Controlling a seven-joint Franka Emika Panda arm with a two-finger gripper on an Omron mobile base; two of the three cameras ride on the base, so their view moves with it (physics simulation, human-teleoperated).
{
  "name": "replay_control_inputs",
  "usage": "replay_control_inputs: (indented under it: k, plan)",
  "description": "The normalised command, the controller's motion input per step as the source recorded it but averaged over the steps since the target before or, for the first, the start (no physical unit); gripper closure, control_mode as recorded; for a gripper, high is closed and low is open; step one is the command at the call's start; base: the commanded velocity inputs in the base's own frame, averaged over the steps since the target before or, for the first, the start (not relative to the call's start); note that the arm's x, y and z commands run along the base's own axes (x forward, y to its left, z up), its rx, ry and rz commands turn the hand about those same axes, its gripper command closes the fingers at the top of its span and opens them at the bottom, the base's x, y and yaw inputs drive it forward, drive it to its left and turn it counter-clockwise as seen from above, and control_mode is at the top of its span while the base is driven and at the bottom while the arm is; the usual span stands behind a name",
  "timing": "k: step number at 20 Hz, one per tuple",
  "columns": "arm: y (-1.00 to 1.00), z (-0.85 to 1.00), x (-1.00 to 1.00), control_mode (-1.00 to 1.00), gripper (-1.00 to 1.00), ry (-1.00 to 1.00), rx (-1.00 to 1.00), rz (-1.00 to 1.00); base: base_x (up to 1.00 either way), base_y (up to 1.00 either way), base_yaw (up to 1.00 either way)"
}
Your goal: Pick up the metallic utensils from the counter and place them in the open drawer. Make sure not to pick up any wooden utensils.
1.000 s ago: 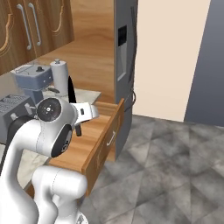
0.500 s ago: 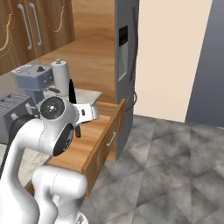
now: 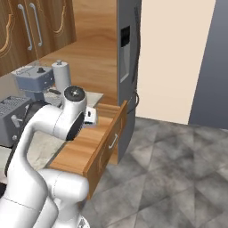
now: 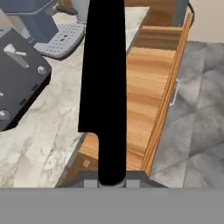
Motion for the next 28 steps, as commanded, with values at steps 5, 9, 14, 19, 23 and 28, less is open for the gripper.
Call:
replay_control_inputs:
  k: [5,9,14,19,23,28]
  plan:
    - [0.05,-0.56,0.45,-1.0,1.0,0.21,0.47,-0.01,0.0,0.0,0.0]
    - [0.12,-0.66,0.58,-1.0,1.0,0.08,0.28,-0.01,0.0,0.0,0.0]
    - [0.08,-0.5,0.75,-1.0,1.0,0.02,0.0,0.0,0.0,0.0,0.0]
    - [0.0,-0.51,0.75,-1.0,1.0,0.12,0.01,0.0,0.0,0.0,0.0]
    - [0.0,-0.53,0.77,-1.0,1.0,0.18,0.02,0.0,0.0,0.0,0.0]
    - [0.0,-0.46,0.67,-1.0,1.0,0.11,0.02,0.0,0.0,0.0,0.0]
